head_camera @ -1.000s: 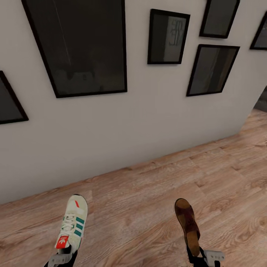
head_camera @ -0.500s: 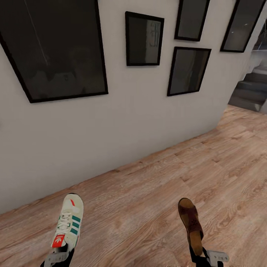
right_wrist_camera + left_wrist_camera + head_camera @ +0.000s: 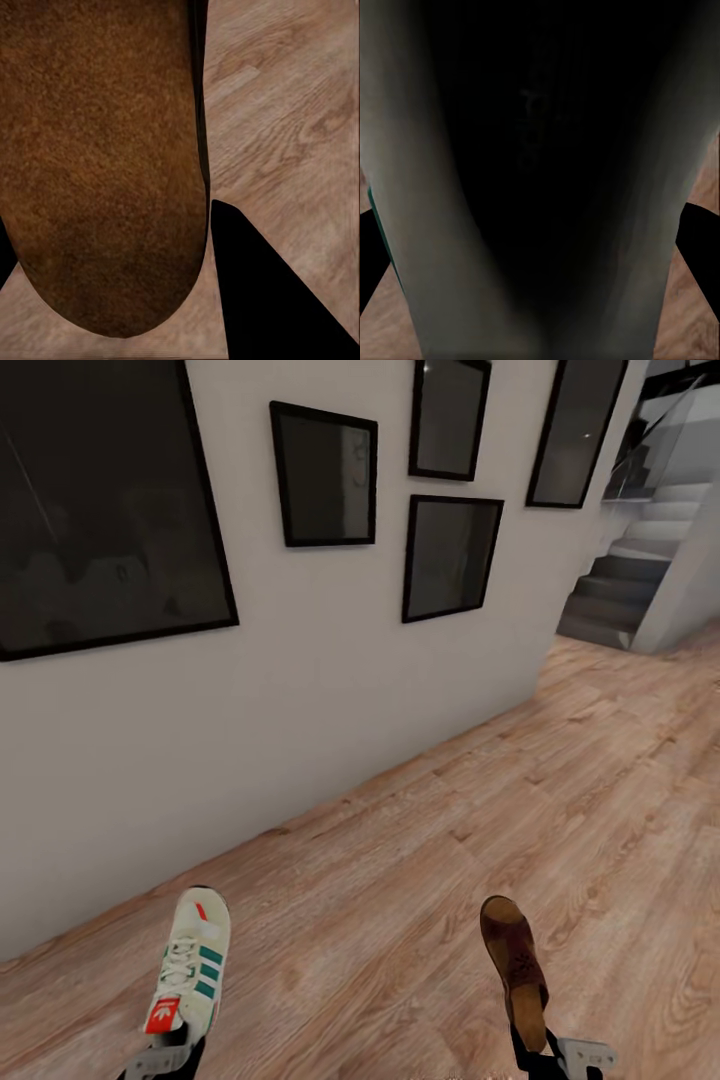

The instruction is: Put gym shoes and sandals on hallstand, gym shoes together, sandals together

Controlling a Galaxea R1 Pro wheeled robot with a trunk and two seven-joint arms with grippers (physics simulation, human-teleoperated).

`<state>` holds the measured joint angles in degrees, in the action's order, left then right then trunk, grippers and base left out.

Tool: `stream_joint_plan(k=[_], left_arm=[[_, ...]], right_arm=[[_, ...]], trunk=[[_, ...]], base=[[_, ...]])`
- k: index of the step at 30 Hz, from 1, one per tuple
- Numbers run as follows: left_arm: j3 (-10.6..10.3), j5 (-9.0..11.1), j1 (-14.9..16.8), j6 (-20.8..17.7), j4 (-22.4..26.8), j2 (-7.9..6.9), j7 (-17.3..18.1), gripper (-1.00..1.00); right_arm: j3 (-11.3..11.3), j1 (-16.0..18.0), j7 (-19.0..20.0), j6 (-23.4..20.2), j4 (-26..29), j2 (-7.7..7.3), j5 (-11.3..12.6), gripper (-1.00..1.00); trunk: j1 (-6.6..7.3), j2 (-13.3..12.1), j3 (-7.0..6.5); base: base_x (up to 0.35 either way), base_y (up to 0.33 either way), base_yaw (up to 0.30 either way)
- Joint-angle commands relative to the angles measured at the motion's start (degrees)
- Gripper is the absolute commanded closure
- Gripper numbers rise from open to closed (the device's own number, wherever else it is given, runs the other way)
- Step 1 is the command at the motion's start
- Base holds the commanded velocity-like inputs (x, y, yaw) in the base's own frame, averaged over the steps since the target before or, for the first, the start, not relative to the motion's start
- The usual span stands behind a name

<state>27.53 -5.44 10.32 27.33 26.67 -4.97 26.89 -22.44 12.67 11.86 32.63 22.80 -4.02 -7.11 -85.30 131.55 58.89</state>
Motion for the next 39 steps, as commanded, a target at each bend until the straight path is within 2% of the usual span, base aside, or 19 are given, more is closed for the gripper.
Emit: stream_joint_plan(k=[1,3,18,39], left_arm=[[0.34,-0.69,0.05,0.23,-0.06,0.08,0.42,1.00],[0.25,-0.77,0.05,0.24,-0.43,0.07,0.43,1.00],[0.24,-0.28,0.05,0.26,-0.91,0.13,0.04,1.00],[0.24,-0.48,0.05,0.09,-0.91,0.13,-0.08,1.00]], right_arm=[[-0.45,0.07,0.35,0.15,-0.06,0.01,-0.37,1.00],[-0.46,0.07,0.33,0.15,-0.10,0.00,-0.37,1.00],[-0.41,0.07,0.35,0.15,-0.13,0.32,-0.37,1.00],[-0.41,0.07,0.35,0.15,-0.19,0.39,-0.37,1.00]], trunk=[[0.01,0.02,0.04],[0.01,0.02,0.04],[-3.28,6.03,2.74],[-3.28,6.03,2.51]], base=[[0.000,0.000,-0.268],[0.000,0.000,-0.268],[0.000,0.000,-0.268],[0.028,0.000,-0.288]])
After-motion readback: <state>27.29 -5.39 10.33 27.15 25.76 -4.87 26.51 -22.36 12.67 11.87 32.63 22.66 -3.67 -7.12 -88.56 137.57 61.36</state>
